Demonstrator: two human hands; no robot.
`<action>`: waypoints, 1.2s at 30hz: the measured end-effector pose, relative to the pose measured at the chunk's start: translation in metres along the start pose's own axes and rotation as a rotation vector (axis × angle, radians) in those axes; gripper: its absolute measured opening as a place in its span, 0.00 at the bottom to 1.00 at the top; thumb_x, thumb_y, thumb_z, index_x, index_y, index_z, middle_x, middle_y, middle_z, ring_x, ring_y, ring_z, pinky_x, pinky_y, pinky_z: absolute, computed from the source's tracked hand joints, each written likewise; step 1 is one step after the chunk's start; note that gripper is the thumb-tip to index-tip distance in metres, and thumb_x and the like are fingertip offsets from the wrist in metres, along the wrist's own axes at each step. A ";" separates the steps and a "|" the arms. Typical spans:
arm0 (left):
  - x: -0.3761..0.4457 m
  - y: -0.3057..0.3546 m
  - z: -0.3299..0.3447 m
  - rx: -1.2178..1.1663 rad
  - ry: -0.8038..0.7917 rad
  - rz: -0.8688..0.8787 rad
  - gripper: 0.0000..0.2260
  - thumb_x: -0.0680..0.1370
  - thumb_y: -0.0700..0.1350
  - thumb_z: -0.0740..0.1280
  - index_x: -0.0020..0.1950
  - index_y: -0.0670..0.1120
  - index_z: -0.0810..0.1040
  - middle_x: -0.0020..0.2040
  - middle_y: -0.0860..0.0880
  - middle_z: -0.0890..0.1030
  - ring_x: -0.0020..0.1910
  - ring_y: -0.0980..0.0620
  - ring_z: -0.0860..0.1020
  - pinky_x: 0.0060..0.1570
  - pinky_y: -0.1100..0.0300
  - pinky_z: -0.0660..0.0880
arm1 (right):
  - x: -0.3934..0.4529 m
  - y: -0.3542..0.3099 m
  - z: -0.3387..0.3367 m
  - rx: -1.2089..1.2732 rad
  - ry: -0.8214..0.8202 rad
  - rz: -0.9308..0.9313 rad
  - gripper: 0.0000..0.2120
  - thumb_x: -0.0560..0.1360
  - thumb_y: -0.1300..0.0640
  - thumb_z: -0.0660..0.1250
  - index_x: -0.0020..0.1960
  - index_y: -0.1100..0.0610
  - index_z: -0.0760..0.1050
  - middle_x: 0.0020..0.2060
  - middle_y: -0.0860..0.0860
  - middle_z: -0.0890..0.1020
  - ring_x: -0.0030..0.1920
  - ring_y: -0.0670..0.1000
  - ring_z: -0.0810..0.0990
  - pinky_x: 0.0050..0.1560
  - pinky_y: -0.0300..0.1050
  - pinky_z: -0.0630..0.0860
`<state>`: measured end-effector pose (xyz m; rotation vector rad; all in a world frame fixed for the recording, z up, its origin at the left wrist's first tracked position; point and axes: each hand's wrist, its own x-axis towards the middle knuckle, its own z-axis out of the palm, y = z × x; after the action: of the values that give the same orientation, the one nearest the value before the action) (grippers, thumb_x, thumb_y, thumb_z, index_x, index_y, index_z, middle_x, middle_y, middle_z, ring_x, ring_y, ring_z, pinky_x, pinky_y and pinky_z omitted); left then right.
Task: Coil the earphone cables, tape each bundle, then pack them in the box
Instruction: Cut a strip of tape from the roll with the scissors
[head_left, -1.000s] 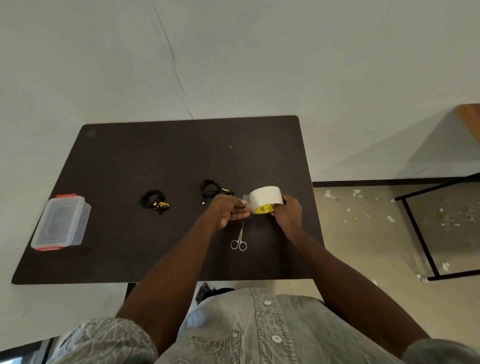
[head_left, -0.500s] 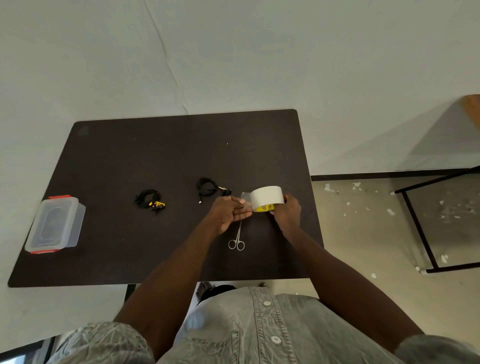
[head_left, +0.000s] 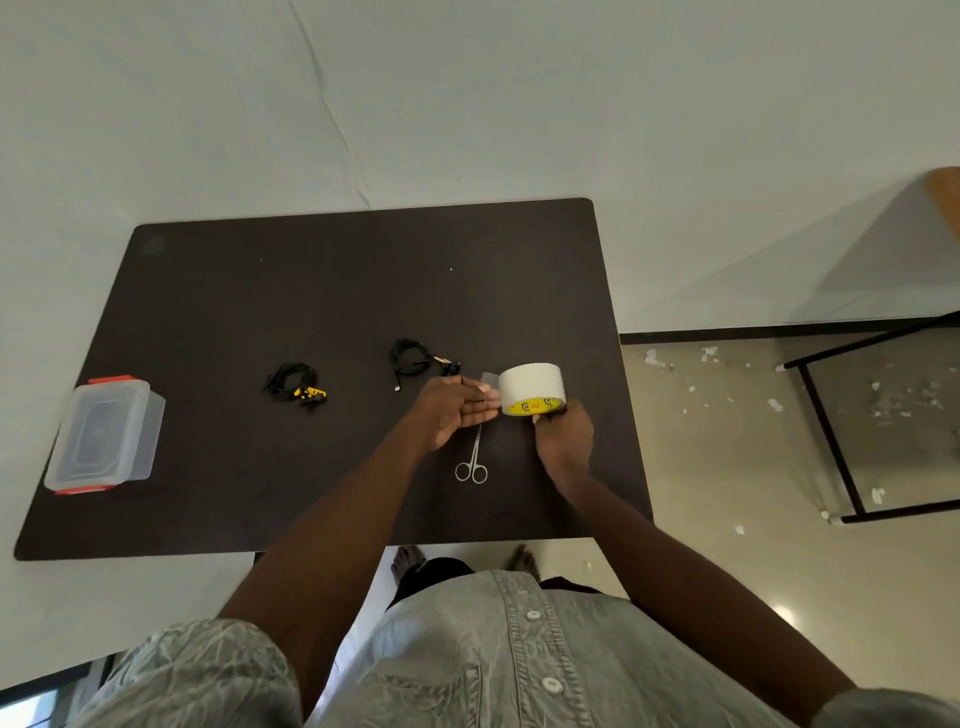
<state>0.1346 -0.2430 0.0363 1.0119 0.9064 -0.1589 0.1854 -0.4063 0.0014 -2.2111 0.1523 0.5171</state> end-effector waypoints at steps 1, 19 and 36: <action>0.000 -0.001 0.000 0.018 0.004 -0.003 0.03 0.77 0.32 0.65 0.49 0.37 0.76 0.50 0.35 0.83 0.48 0.42 0.84 0.48 0.52 0.82 | -0.011 0.002 0.004 -0.006 0.014 0.038 0.12 0.76 0.61 0.67 0.59 0.61 0.71 0.54 0.56 0.79 0.55 0.56 0.78 0.46 0.44 0.71; -0.007 -0.009 -0.001 0.014 0.014 0.004 0.05 0.76 0.29 0.63 0.44 0.38 0.74 0.47 0.35 0.82 0.44 0.42 0.83 0.47 0.50 0.81 | -0.050 0.013 0.022 -0.221 -0.038 -0.007 0.09 0.78 0.56 0.62 0.54 0.60 0.76 0.52 0.57 0.80 0.53 0.59 0.79 0.53 0.51 0.76; -0.006 -0.005 -0.008 0.085 -0.009 -0.028 0.04 0.77 0.32 0.66 0.50 0.39 0.76 0.52 0.38 0.82 0.51 0.45 0.83 0.49 0.55 0.80 | -0.085 0.012 0.045 -0.577 -0.099 -0.170 0.24 0.73 0.57 0.70 0.66 0.59 0.67 0.64 0.58 0.70 0.65 0.59 0.67 0.65 0.53 0.67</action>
<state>0.1241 -0.2409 0.0355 1.0765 0.9115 -0.2266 0.0909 -0.3850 0.0024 -2.7153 -0.2701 0.6299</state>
